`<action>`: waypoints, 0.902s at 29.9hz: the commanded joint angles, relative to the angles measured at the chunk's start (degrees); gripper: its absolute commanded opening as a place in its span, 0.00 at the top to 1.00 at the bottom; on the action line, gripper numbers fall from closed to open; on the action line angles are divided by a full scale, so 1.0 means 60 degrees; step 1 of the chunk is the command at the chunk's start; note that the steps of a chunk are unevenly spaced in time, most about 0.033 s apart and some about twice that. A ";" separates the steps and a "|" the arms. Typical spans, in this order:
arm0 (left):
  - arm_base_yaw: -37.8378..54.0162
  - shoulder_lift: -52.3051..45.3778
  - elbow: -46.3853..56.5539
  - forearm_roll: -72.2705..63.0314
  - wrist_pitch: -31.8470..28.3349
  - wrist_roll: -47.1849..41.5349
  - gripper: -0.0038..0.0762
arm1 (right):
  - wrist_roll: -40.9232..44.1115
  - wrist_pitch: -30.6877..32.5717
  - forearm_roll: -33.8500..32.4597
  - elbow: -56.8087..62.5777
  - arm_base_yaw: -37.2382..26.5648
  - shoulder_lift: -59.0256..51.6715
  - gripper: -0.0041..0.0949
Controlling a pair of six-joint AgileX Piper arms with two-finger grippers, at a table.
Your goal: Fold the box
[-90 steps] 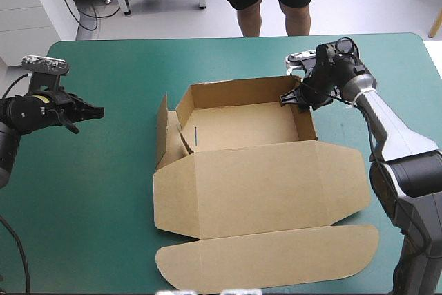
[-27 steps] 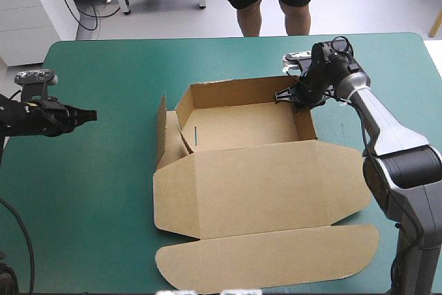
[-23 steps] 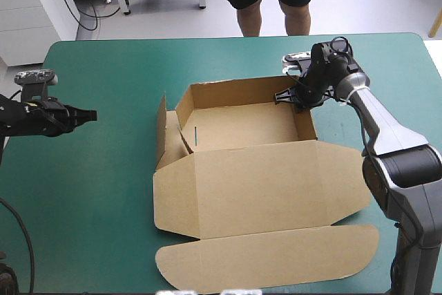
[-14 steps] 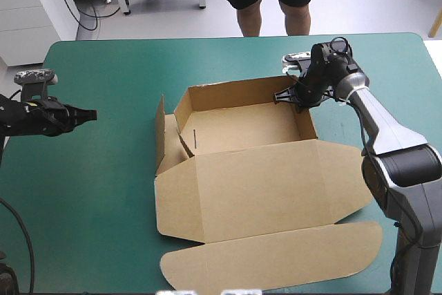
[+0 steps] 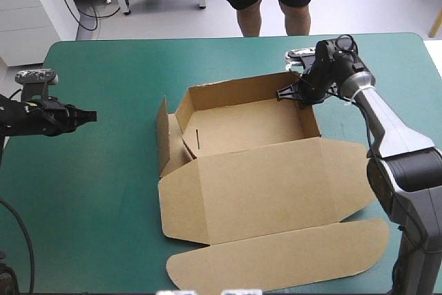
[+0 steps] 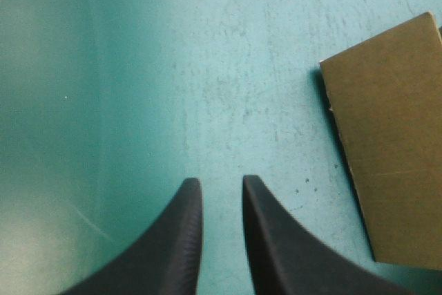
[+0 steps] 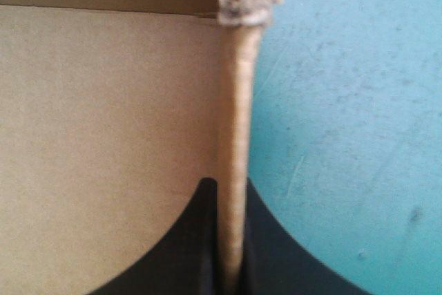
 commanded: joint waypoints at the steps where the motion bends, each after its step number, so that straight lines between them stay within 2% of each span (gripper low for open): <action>1: 0.0011 -0.0261 -0.0253 -0.0381 -0.0340 -0.0070 0.45 | -0.0301 -0.0118 0.0478 -0.0244 -0.0324 -0.0949 0.98; 3: 0.0011 -0.0261 -0.0253 -0.0381 -0.0340 -0.0091 0.27 | -0.0485 -0.0118 0.0981 -0.0244 -0.0519 -0.1131 0.98; 5: 0.0011 -0.0261 -0.0253 -0.0505 -0.0340 -0.0091 0.19 | -0.0576 -0.0118 0.1411 -0.0244 -0.0681 -0.1281 0.98; 17: 0.0011 -0.0107 -0.0253 -0.1564 -0.0310 -0.0091 0.20 | -0.1064 -0.0118 0.2129 -0.0244 -0.1233 -0.2941 0.98; 24: -0.0025 0.0224 -0.0253 -0.3160 -0.0082 0.0153 0.23 | -0.1297 -0.0118 0.3034 -0.0244 -0.1748 -0.4059 0.98; 27: -0.0025 0.0224 -0.0253 -0.3886 -0.0006 0.0583 0.23 | -0.1297 -0.0118 0.3078 -0.0244 -0.1774 -0.4335 0.98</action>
